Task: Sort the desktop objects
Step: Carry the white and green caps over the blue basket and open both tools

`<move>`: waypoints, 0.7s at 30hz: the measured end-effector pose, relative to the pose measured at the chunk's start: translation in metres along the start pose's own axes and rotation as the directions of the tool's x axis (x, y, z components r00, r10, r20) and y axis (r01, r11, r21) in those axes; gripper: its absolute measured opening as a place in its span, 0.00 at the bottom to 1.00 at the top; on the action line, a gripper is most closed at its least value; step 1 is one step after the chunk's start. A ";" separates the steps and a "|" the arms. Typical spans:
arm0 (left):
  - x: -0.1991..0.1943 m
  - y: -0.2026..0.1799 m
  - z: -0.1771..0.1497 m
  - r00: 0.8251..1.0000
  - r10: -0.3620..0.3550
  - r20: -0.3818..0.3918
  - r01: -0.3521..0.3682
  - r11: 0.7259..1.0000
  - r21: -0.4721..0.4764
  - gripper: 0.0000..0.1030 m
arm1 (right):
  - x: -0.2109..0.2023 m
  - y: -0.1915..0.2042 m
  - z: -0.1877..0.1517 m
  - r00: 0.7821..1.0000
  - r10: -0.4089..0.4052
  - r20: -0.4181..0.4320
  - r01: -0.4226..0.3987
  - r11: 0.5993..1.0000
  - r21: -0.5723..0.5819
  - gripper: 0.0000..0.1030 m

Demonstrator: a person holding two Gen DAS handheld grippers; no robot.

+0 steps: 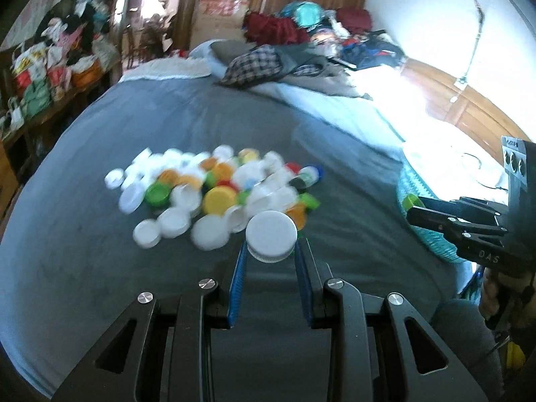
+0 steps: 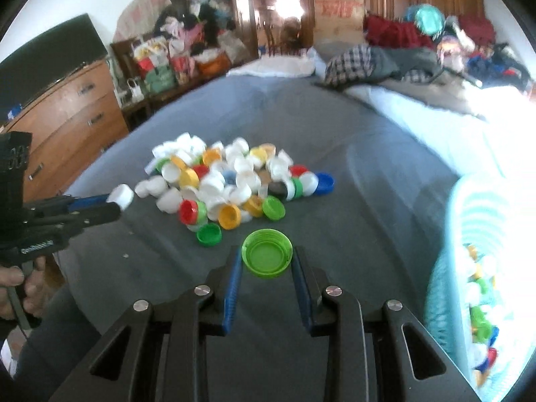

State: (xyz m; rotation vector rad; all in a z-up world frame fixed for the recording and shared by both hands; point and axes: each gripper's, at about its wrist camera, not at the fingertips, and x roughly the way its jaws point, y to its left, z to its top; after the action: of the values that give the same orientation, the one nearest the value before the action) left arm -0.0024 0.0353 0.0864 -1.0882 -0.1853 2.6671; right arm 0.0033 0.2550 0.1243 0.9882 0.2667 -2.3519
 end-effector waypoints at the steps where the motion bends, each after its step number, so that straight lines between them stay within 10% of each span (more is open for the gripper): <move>1: -0.002 -0.006 0.003 1.000 -0.006 0.007 0.006 1.000 0.010 0.24 | -0.007 0.001 0.002 1.000 -0.009 0.010 0.010 1.000 -0.008 0.31; 21: 0.008 -0.155 0.085 0.979 -0.187 0.085 0.168 0.967 0.192 0.24 | -0.122 -0.083 0.010 0.961 -0.217 0.169 0.201 0.974 0.107 0.31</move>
State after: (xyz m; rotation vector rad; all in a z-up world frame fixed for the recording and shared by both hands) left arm -0.0389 0.1846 0.1748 -0.8381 -0.0512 2.5222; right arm 0.0186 0.3715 0.2147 0.8140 0.2061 -2.6476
